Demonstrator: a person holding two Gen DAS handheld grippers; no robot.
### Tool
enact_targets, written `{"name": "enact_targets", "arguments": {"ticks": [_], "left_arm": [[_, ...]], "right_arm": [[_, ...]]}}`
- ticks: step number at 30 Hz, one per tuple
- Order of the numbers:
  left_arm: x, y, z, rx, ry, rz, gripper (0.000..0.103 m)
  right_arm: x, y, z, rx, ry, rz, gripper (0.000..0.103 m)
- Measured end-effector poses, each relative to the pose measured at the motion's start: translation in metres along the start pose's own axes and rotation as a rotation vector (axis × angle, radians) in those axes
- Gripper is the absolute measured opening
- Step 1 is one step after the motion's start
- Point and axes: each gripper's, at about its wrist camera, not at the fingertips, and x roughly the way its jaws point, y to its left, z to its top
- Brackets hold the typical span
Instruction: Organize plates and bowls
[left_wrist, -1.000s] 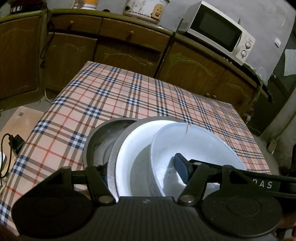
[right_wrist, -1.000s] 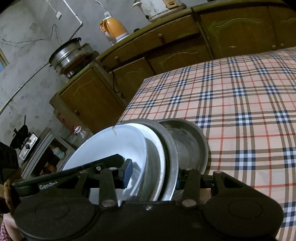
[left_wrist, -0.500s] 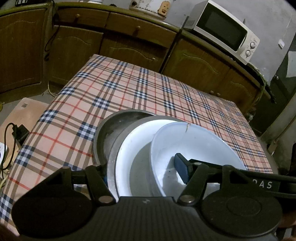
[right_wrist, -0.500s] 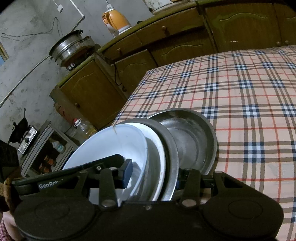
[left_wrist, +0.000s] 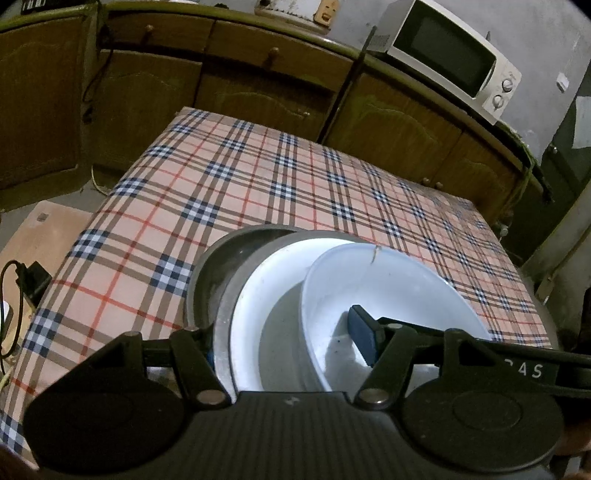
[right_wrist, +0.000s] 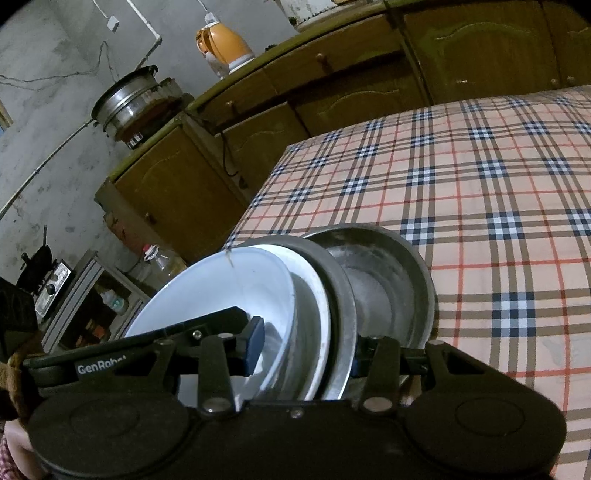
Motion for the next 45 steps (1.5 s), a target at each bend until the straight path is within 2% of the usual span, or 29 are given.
{"name": "enact_targets", "arguments": {"ticks": [19, 45], "left_arm": [[0.018, 0.005, 0.009, 0.016, 0.018, -0.003, 0.067], [0.039, 0.014, 0.004, -0.007, 0.037, -0.034, 0.068]], "right_arm": [[0.017, -0.010, 0.004, 0.024, -0.003, -0.005, 0.053], [0.038, -0.021, 0.003, 0.016, 0.012, -0.038, 0.053]]}}
